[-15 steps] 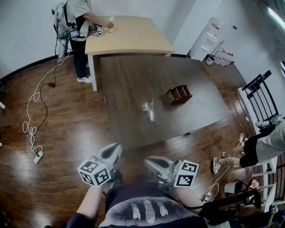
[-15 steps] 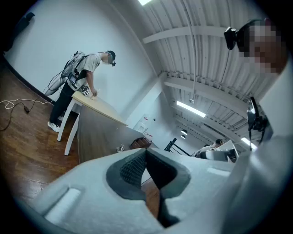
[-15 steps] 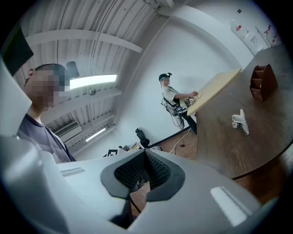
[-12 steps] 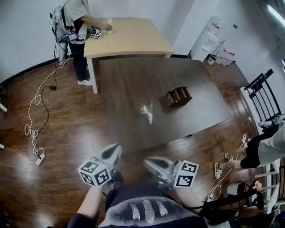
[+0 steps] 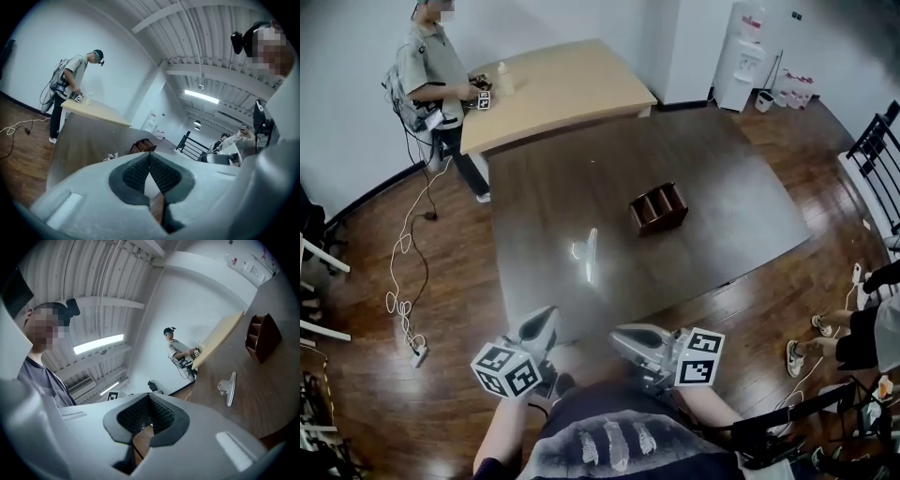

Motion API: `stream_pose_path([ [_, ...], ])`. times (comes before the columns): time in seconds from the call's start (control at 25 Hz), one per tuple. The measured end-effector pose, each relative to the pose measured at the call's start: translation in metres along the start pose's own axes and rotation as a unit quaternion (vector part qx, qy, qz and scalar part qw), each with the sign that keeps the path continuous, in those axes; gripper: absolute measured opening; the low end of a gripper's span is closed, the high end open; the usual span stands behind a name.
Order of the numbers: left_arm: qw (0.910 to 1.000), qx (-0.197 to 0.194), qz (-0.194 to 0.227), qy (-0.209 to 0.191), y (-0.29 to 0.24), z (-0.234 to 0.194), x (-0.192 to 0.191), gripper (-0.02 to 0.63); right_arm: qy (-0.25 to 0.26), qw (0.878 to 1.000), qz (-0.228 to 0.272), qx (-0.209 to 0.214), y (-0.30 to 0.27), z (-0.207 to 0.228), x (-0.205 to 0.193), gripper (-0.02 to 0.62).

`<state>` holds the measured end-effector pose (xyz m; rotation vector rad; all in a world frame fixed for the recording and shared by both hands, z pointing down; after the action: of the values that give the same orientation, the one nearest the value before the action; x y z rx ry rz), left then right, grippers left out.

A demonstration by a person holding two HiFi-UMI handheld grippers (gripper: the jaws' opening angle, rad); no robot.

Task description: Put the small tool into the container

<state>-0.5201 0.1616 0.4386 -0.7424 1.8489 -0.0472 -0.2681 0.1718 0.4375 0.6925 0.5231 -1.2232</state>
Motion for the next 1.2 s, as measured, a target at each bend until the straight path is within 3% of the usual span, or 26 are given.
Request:
stream_pose_path([
  [0.32, 0.9990, 0.010, -0.026, -0.033, -0.049, 0.070, 0.001, 0.000, -0.016, 1.000, 0.000, 0.018, 0.078, 0.018, 0.023, -0.002],
  [0.56, 0.9907, 0.035, 0.003, -0.131, -0.064, 0.086, 0.038, 0.000, 0.110, 0.992, -0.045, -0.027, 0.098, 0.028, 0.067, -0.002],
  [0.76, 0.9853, 0.079, -0.009, -0.151, -0.086, 0.059, 0.047, 0.000, 0.157, 0.982, -0.088, -0.051, 0.093, 0.040, 0.098, -0.002],
  [0.96, 0.9803, 0.076, -0.003, -0.183, -0.117, 0.035, 0.060, 0.000, 0.192, 0.965, -0.167, -0.071, 0.081, 0.052, 0.119, -0.002],
  [1.08, 0.9798, 0.070, -0.010, -0.187, -0.141, 0.016, 0.068, 0.000, 0.176, 0.964, -0.182, -0.084, 0.068, 0.068, 0.137, -0.002],
  [1.2, 0.9823, 0.067, -0.048, -0.168, -0.163, -0.016, 0.064, 0.025, 0.153, 0.965, -0.190, -0.092, 0.046, 0.084, 0.146, -0.002],
])
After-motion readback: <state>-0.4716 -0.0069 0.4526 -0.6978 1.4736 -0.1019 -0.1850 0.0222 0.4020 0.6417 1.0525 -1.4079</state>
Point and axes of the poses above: the fingertips, and each gripper's own axes: y backward along the fingers, z to its right, x out of its top, the point moved 10 cm from there along y, backward along the fingers, and after that the axes turned 12 degrees about x, right-handed, at the moved point
